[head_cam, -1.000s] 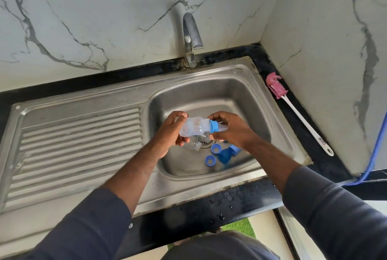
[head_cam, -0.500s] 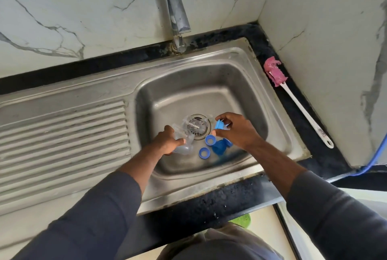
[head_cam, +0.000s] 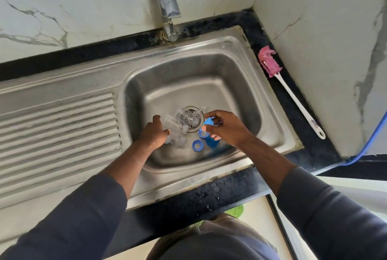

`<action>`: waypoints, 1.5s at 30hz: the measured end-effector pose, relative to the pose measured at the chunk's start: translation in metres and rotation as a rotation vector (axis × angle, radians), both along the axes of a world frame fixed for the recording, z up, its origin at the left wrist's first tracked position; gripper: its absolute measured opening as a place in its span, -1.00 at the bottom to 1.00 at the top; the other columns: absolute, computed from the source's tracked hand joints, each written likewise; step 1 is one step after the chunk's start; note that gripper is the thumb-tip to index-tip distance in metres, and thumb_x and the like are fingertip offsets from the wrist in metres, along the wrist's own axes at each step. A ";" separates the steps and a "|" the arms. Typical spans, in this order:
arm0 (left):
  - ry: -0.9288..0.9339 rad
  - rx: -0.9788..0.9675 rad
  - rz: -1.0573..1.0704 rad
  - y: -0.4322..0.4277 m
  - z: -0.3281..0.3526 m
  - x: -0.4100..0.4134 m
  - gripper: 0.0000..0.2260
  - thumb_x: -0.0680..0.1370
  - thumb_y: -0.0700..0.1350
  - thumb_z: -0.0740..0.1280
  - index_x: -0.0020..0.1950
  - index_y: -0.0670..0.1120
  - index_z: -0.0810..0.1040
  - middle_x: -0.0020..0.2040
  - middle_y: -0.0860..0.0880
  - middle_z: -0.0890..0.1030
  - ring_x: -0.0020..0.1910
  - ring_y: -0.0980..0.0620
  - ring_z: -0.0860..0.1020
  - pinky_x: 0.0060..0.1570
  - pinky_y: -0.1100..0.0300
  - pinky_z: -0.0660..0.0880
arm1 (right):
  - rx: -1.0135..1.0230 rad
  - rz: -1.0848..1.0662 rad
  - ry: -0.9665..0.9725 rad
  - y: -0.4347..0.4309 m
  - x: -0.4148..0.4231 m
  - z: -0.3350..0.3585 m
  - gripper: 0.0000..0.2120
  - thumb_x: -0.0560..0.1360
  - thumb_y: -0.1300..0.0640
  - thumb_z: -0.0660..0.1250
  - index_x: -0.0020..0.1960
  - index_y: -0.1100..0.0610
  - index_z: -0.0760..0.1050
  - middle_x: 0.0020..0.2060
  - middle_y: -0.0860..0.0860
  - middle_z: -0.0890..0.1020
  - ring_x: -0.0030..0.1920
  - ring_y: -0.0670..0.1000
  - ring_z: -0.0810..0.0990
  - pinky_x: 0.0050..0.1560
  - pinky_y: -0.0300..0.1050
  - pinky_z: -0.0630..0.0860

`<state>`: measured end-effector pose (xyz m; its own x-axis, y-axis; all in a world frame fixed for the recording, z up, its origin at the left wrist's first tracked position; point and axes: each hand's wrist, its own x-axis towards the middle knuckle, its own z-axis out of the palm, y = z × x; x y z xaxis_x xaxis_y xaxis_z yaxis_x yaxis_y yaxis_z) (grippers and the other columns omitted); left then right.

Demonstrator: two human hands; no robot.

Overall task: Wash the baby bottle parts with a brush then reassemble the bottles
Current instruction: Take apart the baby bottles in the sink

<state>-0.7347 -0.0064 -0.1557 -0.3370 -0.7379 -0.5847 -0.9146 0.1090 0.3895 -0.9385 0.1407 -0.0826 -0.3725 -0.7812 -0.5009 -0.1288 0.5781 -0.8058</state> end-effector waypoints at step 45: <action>0.815 0.094 -0.017 0.060 0.144 -0.027 -0.78 0.61 -0.17 0.39 0.25 -0.14 0.60 0.07 -0.05 0.69 0.00 -0.02 0.70 0.15 -0.08 0.61 | -0.077 -0.359 -0.045 -0.012 0.056 0.078 -0.91 0.49 0.29 0.37 -0.02 0.17 0.58 -0.16 0.13 0.73 -0.21 0.13 0.74 -0.08 0.13 0.69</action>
